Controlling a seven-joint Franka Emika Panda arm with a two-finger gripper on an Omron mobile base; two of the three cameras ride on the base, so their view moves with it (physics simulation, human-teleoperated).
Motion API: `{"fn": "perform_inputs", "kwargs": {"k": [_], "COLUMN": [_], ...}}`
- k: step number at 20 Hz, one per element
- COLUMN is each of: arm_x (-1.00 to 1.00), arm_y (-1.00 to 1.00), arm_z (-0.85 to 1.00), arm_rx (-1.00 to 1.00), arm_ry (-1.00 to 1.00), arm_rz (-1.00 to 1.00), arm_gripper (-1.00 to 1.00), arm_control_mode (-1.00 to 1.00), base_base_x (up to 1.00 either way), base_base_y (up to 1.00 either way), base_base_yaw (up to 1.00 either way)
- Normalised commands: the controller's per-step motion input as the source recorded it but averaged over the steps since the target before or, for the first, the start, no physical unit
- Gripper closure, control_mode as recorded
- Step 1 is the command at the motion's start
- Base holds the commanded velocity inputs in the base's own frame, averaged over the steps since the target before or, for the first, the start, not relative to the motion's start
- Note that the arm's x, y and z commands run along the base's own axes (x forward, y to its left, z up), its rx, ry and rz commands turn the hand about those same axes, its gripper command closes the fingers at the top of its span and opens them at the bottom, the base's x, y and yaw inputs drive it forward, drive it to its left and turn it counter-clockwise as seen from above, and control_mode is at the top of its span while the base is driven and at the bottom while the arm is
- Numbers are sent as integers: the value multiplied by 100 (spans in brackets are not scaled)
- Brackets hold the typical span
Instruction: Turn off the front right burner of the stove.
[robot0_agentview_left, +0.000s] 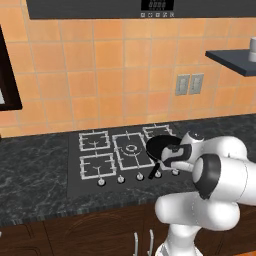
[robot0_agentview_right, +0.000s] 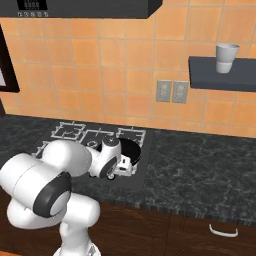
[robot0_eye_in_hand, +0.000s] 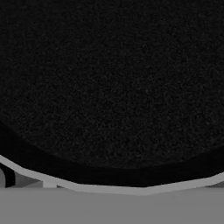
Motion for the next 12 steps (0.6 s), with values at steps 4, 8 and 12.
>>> {"fn": "perform_inputs", "kwargs": {"k": [4,8,12], "arm_x": [-4,-12,-51], "arm_y": [0,0,10], "arm_z": [-18,-22,-23], "arm_rx": [0,0,0], "arm_ry": [0,0,0], "arm_rz": [0,0,0], "arm_gripper": [100,100,100], "arm_control_mode": [-100,-100,-100], "base_base_x": [0,0,0], "base_base_y": [0,0,0], "base_base_yaw": [0,0,0]}}
